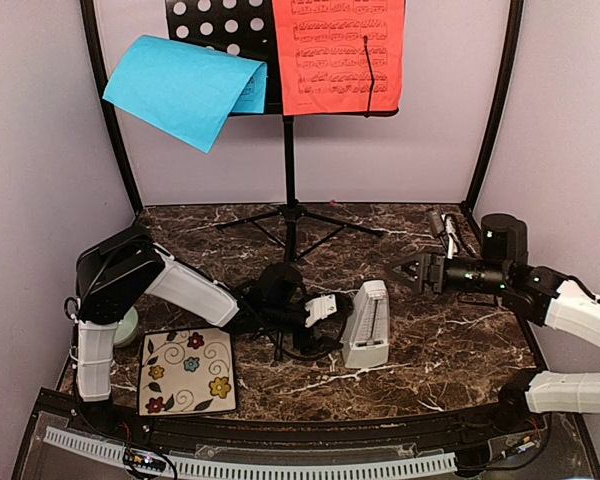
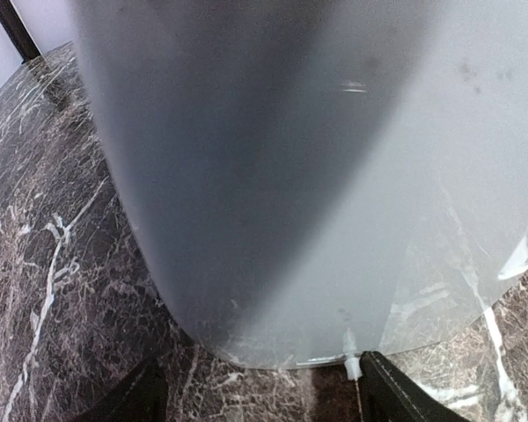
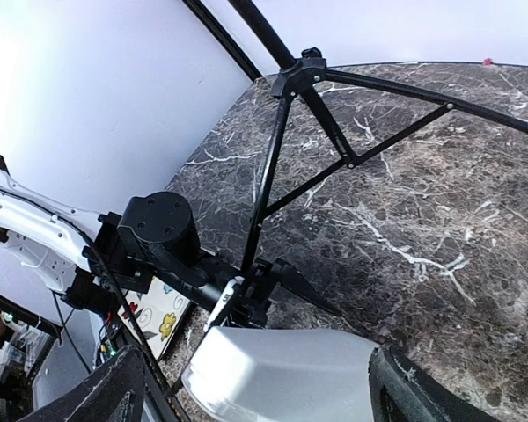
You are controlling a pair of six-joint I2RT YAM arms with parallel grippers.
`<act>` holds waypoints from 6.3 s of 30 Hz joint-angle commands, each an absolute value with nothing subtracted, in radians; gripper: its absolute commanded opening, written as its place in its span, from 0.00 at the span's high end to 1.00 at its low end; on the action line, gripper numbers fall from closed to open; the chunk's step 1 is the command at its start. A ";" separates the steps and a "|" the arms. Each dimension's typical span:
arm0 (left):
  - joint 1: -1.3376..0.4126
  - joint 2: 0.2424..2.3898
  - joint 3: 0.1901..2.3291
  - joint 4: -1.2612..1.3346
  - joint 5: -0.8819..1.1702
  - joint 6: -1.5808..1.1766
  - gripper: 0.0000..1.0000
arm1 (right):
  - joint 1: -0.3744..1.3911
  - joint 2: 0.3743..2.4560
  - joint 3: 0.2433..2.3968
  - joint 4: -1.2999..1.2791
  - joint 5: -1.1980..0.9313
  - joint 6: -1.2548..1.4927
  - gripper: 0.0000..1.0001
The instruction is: Set up the instrument practice props
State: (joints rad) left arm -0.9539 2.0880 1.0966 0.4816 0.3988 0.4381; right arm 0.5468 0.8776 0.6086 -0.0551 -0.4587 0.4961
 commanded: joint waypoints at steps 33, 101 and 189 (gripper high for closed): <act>-0.948 2.102 1.184 0.404 0.460 0.514 0.24 | 0.683 1.027 0.541 -0.028 -0.290 0.483 0.54; -0.948 1.649 0.882 0.541 0.260 0.344 0.18 | 0.461 0.897 0.512 -0.154 -0.228 0.567 0.36; -1.211 1.694 1.091 0.838 -0.076 0.195 0.76 | 0.890 0.808 0.103 0.606 -0.015 0.626 0.36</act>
State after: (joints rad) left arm -1.1999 1.8542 1.0790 0.6304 -0.2359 -0.0395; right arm 0.8837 0.8932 0.0822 0.5312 0.0154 0.7242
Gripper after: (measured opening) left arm 0.714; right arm 0.637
